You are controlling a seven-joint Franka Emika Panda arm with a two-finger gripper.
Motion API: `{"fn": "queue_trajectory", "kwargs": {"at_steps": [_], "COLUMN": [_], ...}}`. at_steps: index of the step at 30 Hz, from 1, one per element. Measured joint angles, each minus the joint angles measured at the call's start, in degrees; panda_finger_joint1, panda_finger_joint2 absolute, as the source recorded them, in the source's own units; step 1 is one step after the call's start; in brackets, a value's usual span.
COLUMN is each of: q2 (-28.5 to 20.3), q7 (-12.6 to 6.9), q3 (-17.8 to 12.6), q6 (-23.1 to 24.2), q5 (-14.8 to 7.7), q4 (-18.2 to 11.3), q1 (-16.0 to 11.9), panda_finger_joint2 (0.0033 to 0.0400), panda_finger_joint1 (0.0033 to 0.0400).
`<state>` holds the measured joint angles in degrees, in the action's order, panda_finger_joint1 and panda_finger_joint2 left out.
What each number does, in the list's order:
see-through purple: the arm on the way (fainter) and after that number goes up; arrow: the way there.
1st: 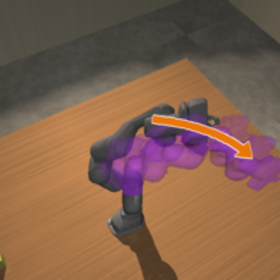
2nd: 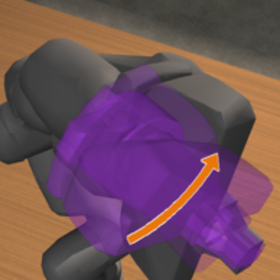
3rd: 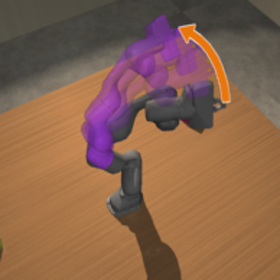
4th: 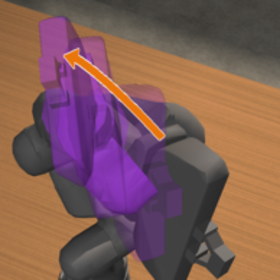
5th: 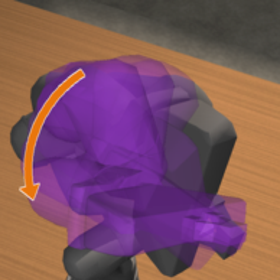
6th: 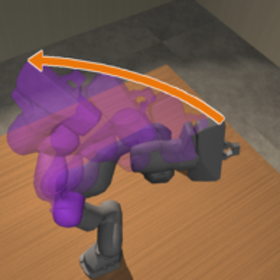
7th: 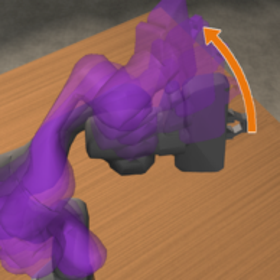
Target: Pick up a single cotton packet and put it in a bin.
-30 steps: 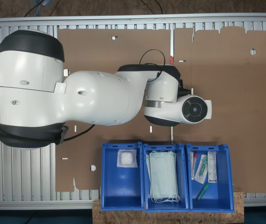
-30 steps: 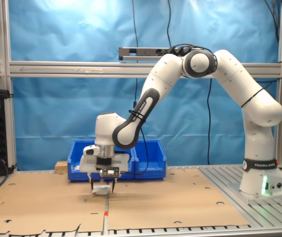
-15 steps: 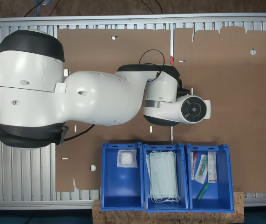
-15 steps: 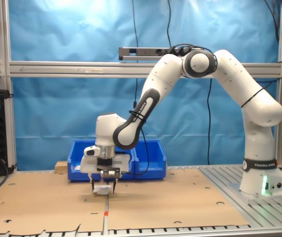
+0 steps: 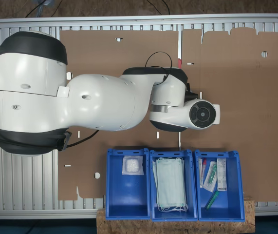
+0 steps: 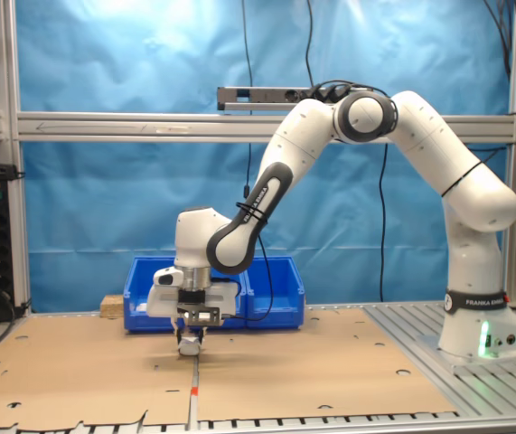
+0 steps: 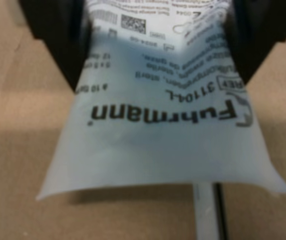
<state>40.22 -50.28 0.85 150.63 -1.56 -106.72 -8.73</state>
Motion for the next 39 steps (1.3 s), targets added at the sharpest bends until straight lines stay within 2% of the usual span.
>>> {"fn": "queue_trajectory", "kwargs": {"at_steps": [1,10,11,39], "q2": [0.0,-0.2,-0.2,-0.2], "q7": [0.0,0.0,0.0,0.0], "q3": [0.0,0.0,0.0,0.0], "q6": [0.0,0.0,0.0,0.0], "q5": [0.0,0.0,0.0,0.0], "q4": [0.0,0.0,0.0,0.0], "q1": [0.0,0.0,0.0,0.0], "panda_finger_joint2": [0.0186,0.0186,0.0069,0.0071], "panda_finger_joint1": [0.0186,0.0186,0.0069,0.0071]}}
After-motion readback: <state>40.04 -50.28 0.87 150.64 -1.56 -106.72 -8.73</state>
